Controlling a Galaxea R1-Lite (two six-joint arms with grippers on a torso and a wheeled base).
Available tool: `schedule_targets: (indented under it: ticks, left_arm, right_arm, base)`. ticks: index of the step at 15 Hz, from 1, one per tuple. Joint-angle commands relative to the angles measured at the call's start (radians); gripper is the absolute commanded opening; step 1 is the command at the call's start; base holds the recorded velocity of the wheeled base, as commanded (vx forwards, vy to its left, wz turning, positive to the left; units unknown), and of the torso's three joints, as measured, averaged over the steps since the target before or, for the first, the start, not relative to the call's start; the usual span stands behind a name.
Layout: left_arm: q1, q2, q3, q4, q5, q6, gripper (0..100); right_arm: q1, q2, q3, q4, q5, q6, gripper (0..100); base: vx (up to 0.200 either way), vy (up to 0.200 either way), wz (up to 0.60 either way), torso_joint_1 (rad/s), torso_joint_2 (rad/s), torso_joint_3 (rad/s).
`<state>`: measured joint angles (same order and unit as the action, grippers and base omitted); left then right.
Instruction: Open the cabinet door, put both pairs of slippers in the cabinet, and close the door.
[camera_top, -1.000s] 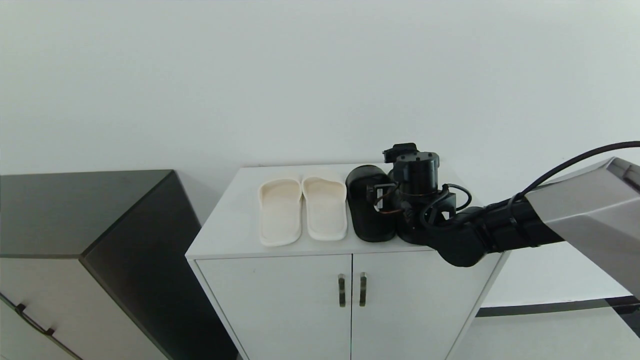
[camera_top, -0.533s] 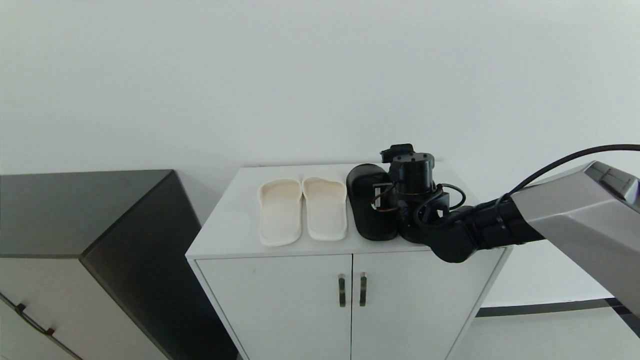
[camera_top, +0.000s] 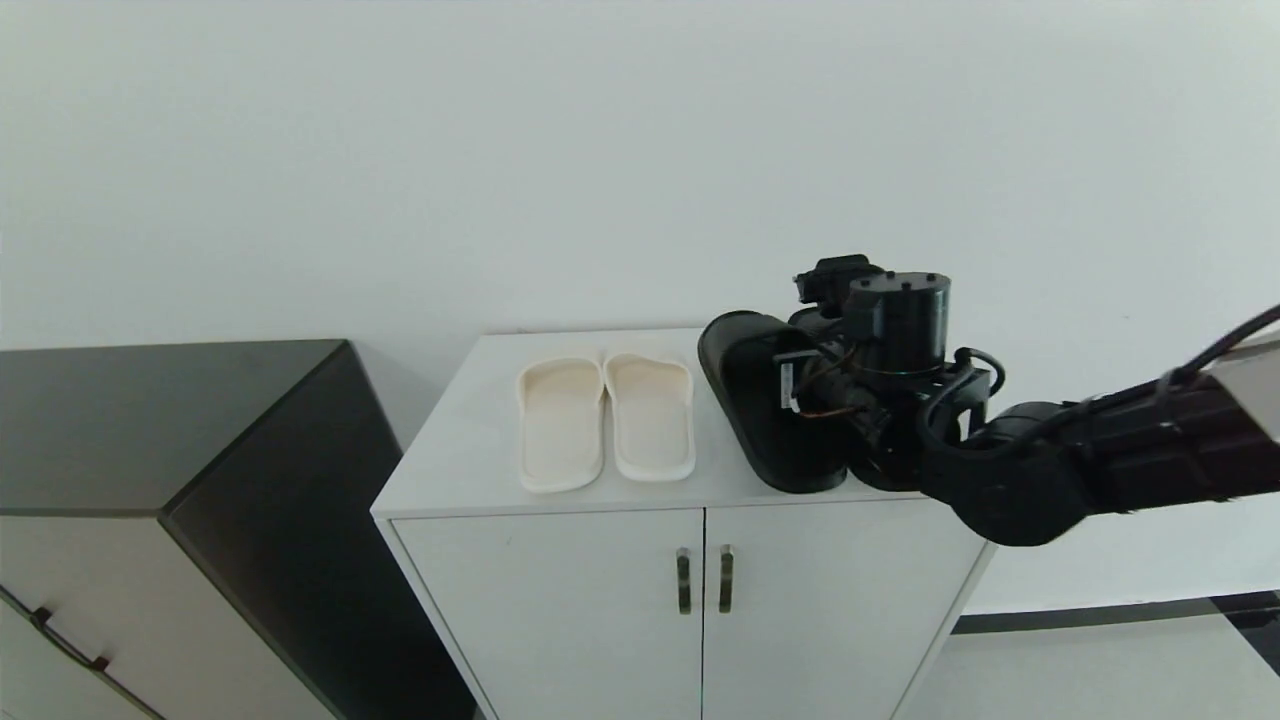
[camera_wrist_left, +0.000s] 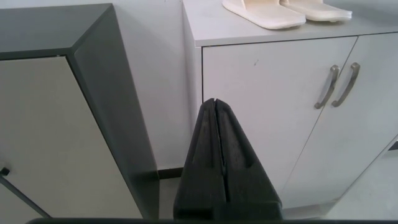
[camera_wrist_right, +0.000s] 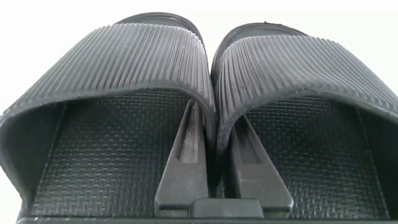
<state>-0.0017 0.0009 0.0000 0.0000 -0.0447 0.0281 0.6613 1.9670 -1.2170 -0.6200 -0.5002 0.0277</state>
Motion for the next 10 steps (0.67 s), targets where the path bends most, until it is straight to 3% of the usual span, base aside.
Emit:
schedule_targets:
  ticks: [1, 5, 8, 10]
  left_arm:
    - [0.000, 0.001, 0.000, 0.000, 0.000, 0.003, 0]
    - [0.000, 0.001, 0.000, 0.000, -0.001, 0.006, 0]
    - [0.000, 0.001, 0.000, 0.000, -0.001, 0.006, 0]
    - [0.000, 0.001, 0.000, 0.000, -0.001, 0.006, 0]
  right_arm:
    - [0.037, -0.264, 0.212, 0.014, 0.106, 0.000, 0]
    - [0.133, -0.590, 0.462, 0.195, 0.302, 0.006, 0]
    - [0.115, -0.783, 0.587, 0.348, 0.537, 0.011, 0]
    - [0.098, -0.812, 0.608, 0.382, 0.615, 0.011, 0]
  base:
    - [0.000, 0.000, 0.00, 0.000, 0.00, 0.000]
    - [0.000, 0.000, 0.00, 0.000, 0.00, 0.000]
    - [0.000, 0.000, 0.00, 0.000, 0.00, 0.000]
    - [0.000, 0.000, 0.00, 0.000, 0.00, 0.000]
